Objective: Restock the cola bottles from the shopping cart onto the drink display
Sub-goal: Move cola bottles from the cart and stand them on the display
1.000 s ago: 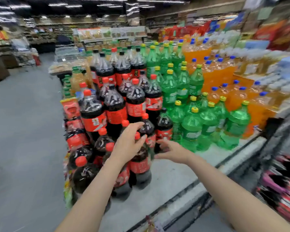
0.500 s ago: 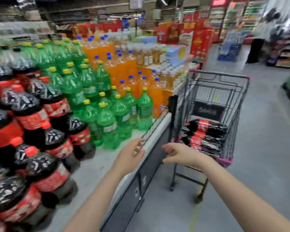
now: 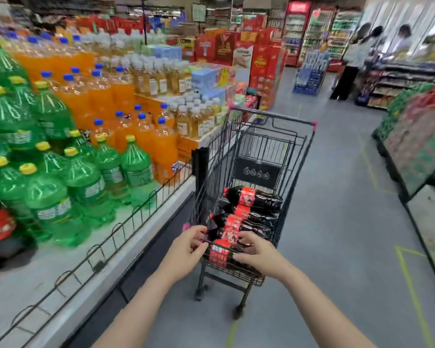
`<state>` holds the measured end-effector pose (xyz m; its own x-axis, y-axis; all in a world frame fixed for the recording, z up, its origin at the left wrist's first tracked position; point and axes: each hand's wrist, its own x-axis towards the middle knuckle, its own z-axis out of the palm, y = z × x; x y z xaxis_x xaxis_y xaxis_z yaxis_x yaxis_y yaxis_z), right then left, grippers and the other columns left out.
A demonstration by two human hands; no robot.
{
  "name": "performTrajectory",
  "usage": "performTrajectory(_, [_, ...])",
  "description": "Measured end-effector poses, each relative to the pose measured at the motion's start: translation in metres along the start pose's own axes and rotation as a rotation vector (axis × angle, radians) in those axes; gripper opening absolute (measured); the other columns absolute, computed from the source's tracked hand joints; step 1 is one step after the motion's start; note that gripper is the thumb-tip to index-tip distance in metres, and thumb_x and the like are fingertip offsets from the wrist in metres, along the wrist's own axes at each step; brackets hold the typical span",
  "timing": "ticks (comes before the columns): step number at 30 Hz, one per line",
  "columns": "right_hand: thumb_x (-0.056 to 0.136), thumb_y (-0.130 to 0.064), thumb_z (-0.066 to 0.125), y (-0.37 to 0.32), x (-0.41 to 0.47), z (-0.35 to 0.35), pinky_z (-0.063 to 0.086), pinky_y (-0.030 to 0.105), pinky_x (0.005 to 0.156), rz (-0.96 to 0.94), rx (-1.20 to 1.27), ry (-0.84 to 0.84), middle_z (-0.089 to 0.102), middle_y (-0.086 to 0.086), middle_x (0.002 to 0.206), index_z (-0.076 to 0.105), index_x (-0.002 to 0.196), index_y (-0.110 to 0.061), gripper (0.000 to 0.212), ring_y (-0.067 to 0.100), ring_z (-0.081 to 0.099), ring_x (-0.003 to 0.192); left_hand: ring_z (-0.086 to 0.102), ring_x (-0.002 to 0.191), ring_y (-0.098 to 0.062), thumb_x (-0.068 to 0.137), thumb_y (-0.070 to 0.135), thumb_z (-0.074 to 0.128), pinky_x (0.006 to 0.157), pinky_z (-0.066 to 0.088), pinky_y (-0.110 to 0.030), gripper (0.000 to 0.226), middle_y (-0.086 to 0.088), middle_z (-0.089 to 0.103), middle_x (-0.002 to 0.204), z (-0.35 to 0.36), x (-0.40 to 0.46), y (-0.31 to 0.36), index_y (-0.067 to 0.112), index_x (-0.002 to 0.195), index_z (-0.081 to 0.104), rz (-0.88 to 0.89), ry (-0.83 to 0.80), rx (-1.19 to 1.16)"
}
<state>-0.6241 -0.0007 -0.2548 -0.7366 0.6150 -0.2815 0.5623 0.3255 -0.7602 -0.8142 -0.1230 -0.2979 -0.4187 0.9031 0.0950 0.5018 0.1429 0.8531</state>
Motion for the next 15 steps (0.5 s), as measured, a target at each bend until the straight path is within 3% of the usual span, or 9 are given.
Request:
performTrajectory(2, [0.085, -0.031, 0.068, 0.015, 0.015, -0.014, 0.047, 0.029, 0.093, 0.026, 0.038, 0.026, 0.047, -0.003, 0.133, 0.039, 0.137, -0.029, 0.060, 0.016, 0.052, 0.114, 0.060, 0.091, -0.003, 0.090, 0.019, 0.059, 0.084, 0.050, -0.024, 0.034, 0.008, 0.058, 0.104, 0.012, 0.019, 0.002, 0.032, 0.120, 0.052, -0.025, -0.011, 0.012])
performTrajectory(5, [0.084, -0.030, 0.069, 0.030, 0.038, -0.033, 0.049, 0.024, 0.087, 0.053, 0.052, 0.058, 0.047, 0.000, 0.135, 0.037, 0.138, -0.031, 0.063, 0.014, 0.051, 0.111, 0.058, 0.089, -0.002, 0.091, 0.018, 0.058, 0.082, 0.046, -0.017, 0.035, 0.010, 0.056, 0.106, 0.022, 0.052, -0.001, 0.028, 0.124, 0.052, -0.054, -0.038, 0.012])
performTrajectory(10, [0.083, -0.033, 0.069, 0.055, 0.084, -0.062, 0.046, 0.031, 0.096, 0.119, 0.031, 0.076, 0.045, 0.004, 0.139, 0.034, 0.141, -0.028, 0.068, 0.018, 0.053, 0.115, 0.057, 0.094, -0.002, 0.093, 0.022, 0.056, 0.082, 0.048, -0.022, 0.036, 0.012, 0.054, 0.110, 0.033, 0.127, -0.017, 0.029, 0.127, 0.048, -0.063, -0.096, 0.019])
performTrajectory(15, [0.083, -0.035, 0.068, 0.066, 0.142, -0.093, 0.045, 0.036, 0.100, 0.199, 0.027, 0.108, 0.042, 0.004, 0.141, 0.031, 0.143, -0.026, 0.071, 0.020, 0.051, 0.120, 0.057, 0.095, -0.003, 0.093, 0.022, 0.055, 0.077, 0.047, -0.016, 0.035, 0.012, 0.054, 0.109, 0.033, 0.211, -0.025, 0.030, 0.126, 0.048, -0.044, -0.166, 0.019])
